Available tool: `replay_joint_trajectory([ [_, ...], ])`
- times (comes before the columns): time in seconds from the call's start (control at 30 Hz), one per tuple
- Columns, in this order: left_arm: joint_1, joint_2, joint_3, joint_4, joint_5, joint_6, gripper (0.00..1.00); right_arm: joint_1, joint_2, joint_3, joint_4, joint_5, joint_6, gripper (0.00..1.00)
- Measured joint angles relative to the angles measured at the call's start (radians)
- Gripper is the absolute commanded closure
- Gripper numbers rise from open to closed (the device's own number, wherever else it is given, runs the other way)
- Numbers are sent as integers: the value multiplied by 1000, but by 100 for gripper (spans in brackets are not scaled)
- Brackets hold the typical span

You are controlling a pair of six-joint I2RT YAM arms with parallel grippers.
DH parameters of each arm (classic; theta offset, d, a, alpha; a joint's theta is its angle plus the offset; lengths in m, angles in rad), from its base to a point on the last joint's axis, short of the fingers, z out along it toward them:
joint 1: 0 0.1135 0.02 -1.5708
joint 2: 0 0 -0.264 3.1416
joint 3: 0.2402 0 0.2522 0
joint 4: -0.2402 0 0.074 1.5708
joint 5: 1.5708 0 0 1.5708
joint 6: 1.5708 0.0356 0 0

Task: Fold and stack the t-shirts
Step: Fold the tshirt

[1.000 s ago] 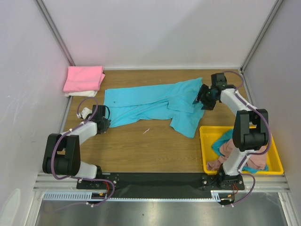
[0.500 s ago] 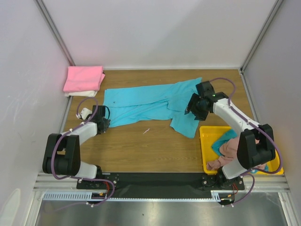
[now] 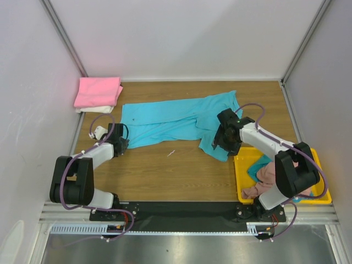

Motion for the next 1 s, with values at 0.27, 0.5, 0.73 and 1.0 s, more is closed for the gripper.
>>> replay_joint_trajectory([
  [0.27, 0, 0, 0, 2, 0, 1, 100, 74, 31, -74, -26, 50, 40, 28],
  [0.5, 0, 0, 0, 3, 1, 6, 100, 84, 29, -129, 0, 125, 63, 34],
  [0.73, 0, -3, -6, 13, 5, 10, 100, 84, 20, -162, 72, 208, 66, 40],
  [1.0, 0, -14, -20, 25, 13, 11, 100, 84, 7, -209, 172, 239, 73, 60],
])
